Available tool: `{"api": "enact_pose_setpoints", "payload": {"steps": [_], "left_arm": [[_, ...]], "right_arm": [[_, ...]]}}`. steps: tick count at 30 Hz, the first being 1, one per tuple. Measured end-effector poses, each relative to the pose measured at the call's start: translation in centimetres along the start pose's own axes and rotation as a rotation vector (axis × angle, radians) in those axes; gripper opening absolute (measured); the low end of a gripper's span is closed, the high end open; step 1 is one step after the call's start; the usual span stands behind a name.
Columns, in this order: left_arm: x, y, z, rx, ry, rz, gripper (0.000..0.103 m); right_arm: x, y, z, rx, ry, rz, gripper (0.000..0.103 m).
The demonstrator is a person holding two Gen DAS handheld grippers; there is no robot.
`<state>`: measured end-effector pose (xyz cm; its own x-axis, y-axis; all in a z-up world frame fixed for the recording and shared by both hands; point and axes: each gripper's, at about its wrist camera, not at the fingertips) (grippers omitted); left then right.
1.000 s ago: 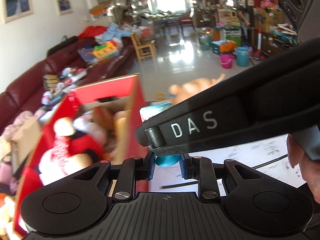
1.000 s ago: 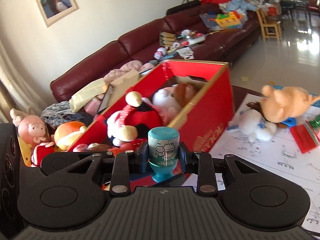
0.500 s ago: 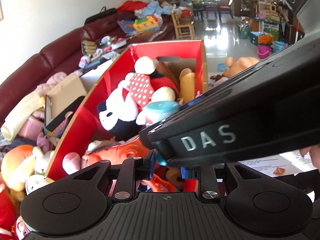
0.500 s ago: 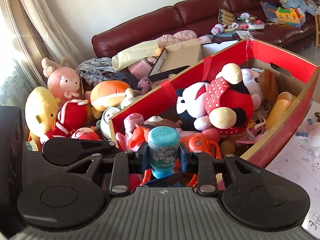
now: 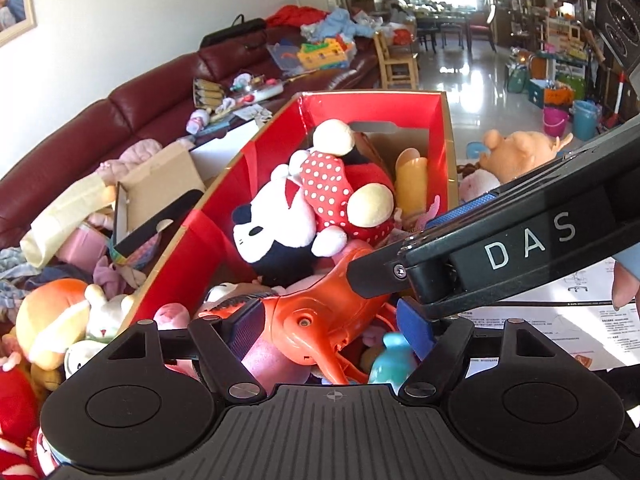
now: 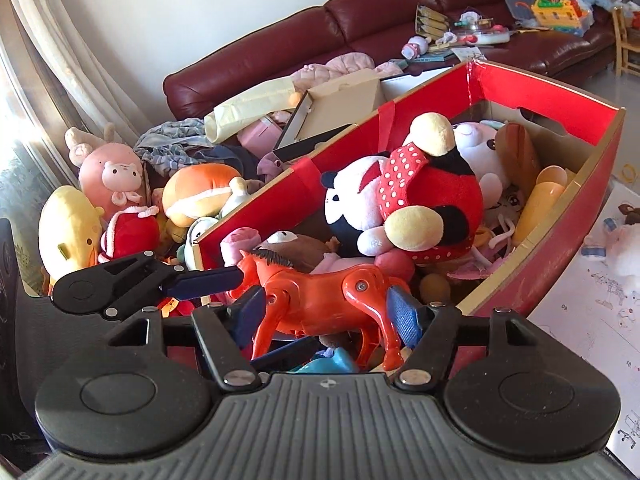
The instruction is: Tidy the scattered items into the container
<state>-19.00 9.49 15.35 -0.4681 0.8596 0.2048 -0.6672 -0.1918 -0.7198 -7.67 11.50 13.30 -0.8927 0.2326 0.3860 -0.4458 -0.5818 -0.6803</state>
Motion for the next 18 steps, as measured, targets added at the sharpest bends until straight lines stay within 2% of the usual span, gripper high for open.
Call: {"api": "enact_pose_setpoints", "payload": {"steps": [3, 6, 10, 15, 18], "left_arm": [[0.2, -0.5, -0.8, -0.006, -0.001, -0.002, 0.084], [0.2, -0.7, -0.9, -0.009, -0.013, -0.010, 0.090], [0.5, -0.5, -0.4, -0.015, -0.016, -0.014, 0.091], [1.2, -0.4, -0.2, -0.015, 0.000, -0.023, 0.100], [1.3, -0.4, -0.1, -0.018, 0.004, -0.033, 0.102]], "right_arm": [[-0.5, 0.0, 0.2, -0.003, 0.002, -0.020, 0.072], [-0.9, 0.1, 0.4, -0.007, 0.007, -0.030, 0.081], [-1.1, 0.2, 0.5, -0.004, 0.015, -0.030, 0.085], [-1.7, -0.2, 1.3, -0.008, 0.033, -0.016, 0.093], [-2.1, -0.6, 1.7, -0.016, 0.054, -0.009, 0.096]]}}
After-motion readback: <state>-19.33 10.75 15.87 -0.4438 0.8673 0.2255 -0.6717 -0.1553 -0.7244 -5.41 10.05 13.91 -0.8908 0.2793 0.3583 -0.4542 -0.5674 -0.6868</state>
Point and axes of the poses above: each gripper's, at about its wrist camera, not at the fingertips, and z roughly against the way its jaws point, x to its left, y to its underside
